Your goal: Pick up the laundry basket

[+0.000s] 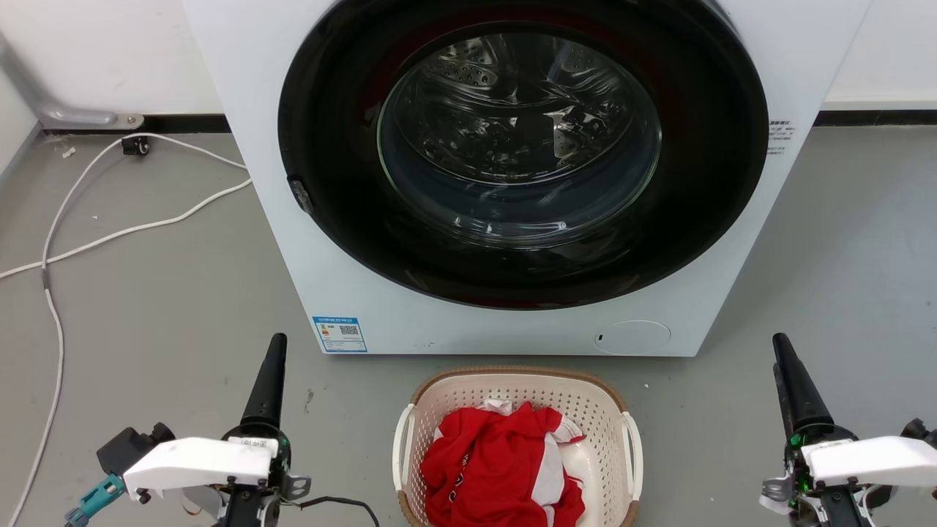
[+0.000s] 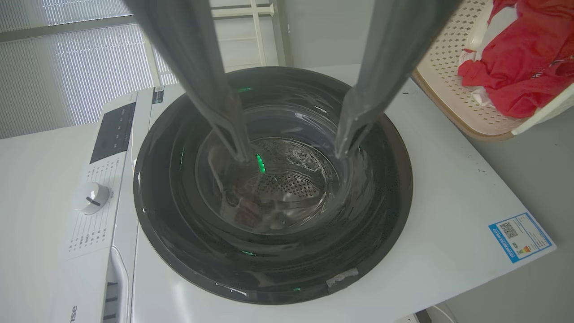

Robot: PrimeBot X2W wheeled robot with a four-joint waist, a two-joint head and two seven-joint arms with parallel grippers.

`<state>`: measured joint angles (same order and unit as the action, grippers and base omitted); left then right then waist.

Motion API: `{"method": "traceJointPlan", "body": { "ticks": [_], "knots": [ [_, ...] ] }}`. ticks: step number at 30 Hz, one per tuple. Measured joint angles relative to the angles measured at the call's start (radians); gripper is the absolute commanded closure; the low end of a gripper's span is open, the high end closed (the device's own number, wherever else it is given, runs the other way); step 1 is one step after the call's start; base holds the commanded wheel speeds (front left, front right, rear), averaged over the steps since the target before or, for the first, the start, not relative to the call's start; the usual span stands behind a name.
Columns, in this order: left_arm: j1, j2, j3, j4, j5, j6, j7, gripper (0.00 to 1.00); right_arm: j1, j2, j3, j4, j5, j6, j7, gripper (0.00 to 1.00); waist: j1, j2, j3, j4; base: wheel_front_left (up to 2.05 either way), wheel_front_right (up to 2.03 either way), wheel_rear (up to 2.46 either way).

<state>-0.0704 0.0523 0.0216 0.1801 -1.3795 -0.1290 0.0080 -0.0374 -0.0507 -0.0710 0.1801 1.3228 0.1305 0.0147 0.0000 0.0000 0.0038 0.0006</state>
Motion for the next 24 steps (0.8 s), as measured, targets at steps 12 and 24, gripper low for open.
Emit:
{"method": "traceJointPlan", "body": {
  "ticks": [12,24],
  "knots": [
    [0.002,0.0,-0.037,-0.017,0.252,0.0,-0.046,0.0,0.018,0.0,0.019,-0.063,-0.295,0.0,-0.032,0.0,0.0,0.0,-0.003,0.003,0.0,0.0,0.0],
    [0.002,0.01,-0.063,-0.021,0.503,0.0,-0.084,0.0,0.024,0.0,0.042,-0.09,-0.601,0.0,-0.041,0.0,0.0001,0.0,-0.005,0.005,0.0,0.0,0.0]
  ]
}}
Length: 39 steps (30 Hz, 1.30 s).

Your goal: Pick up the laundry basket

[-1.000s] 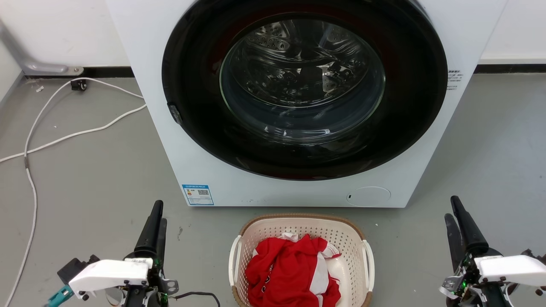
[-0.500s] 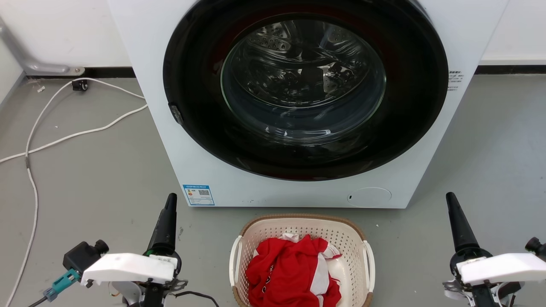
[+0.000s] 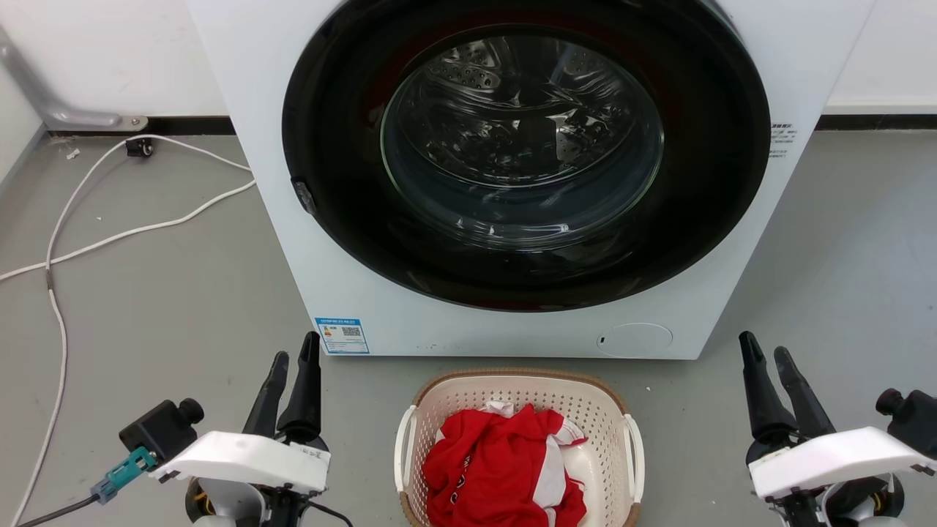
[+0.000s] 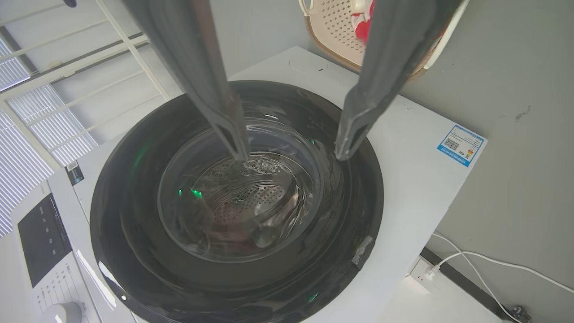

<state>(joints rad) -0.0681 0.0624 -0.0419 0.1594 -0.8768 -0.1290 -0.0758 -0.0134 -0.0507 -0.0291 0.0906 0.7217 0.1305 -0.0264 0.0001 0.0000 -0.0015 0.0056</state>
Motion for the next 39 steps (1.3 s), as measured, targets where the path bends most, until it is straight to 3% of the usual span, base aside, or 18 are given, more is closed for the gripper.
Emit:
{"method": "traceJointPlan", "body": {
  "ticks": [19,39],
  "knots": [
    [0.0,0.009,-0.026,-0.002,0.284,0.0,-0.058,0.0,0.003,0.0,0.017,0.008,-0.281,0.0,-0.045,0.0,0.0,0.0,-0.001,-0.001,0.0,0.0,0.0],
    [-0.001,0.018,-0.064,0.004,0.503,0.007,-0.105,0.0,0.011,0.0,0.03,0.013,-0.496,0.0,-0.094,0.0,0.0,0.0,-0.001,-0.002,0.0,0.0,0.0]
  ]
}}
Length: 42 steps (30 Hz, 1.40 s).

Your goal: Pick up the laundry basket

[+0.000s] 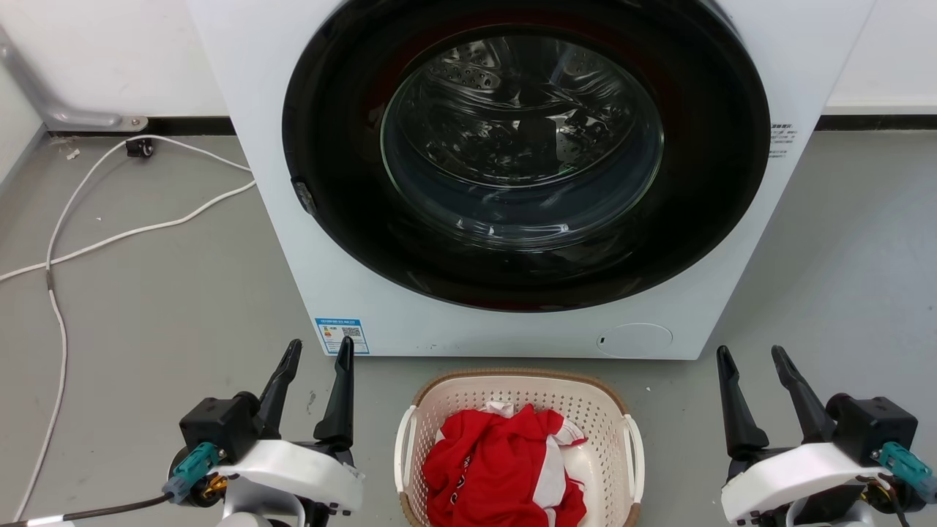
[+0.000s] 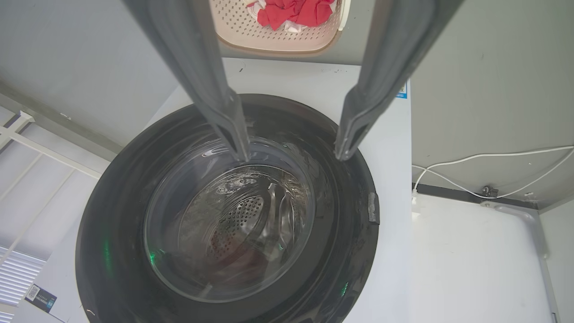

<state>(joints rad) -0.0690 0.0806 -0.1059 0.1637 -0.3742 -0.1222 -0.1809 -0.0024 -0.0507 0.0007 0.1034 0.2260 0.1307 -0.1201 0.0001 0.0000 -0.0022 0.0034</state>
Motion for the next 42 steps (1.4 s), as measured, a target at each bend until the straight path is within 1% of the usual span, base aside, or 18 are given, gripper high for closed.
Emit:
{"method": "traceJointPlan", "body": {
  "ticks": [18,42],
  "knots": [
    [0.0,-0.005,-0.011,0.017,0.146,0.008,-0.037,0.0,0.023,0.0,0.008,-0.007,-0.147,0.0,-0.019,0.0,0.0,0.0,-0.005,-0.001,0.0,0.0,0.0],
    [0.0,-0.019,-0.016,0.035,0.293,0.009,-0.079,0.0,0.05,0.0,0.011,-0.078,-0.211,0.0,-0.017,0.0,-0.0001,0.0,-0.008,0.005,0.0,0.0,0.0]
  ]
}}
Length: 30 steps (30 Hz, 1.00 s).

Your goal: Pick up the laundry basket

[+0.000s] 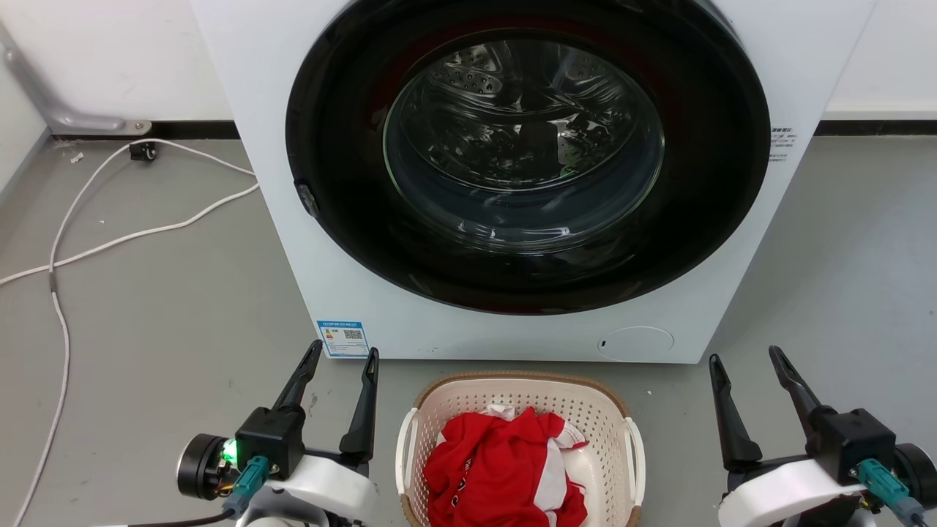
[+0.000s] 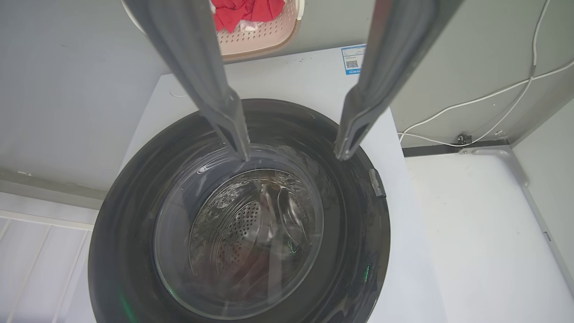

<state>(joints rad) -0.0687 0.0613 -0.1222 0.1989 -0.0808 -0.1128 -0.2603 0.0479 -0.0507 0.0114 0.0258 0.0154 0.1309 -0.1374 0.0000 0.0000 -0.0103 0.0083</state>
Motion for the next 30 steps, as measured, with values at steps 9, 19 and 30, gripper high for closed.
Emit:
{"method": "traceJointPlan", "body": {
  "ticks": [9,19,30],
  "knots": [
    [0.0,-0.004,0.008,0.008,-0.004,0.0,-0.003,0.0,0.002,0.0,-0.003,-0.001,0.025,0.0,0.002,0.0,0.0,0.0,0.003,0.0,0.0,0.0,0.0],
    [0.0,-0.006,0.013,0.01,-0.004,-0.001,-0.003,0.0,0.002,0.0,-0.001,-0.004,0.027,0.0,0.007,0.0,0.0,0.0001,0.011,-0.002,0.0,0.0,0.0],
    [-0.042,-0.008,0.013,0.054,-0.014,-0.006,-0.003,0.0,-0.026,0.0,-0.017,0.04,0.027,0.0,0.014,0.0,0.0,0.0,0.092,-0.01,0.0,0.0,0.0]
  ]
}}
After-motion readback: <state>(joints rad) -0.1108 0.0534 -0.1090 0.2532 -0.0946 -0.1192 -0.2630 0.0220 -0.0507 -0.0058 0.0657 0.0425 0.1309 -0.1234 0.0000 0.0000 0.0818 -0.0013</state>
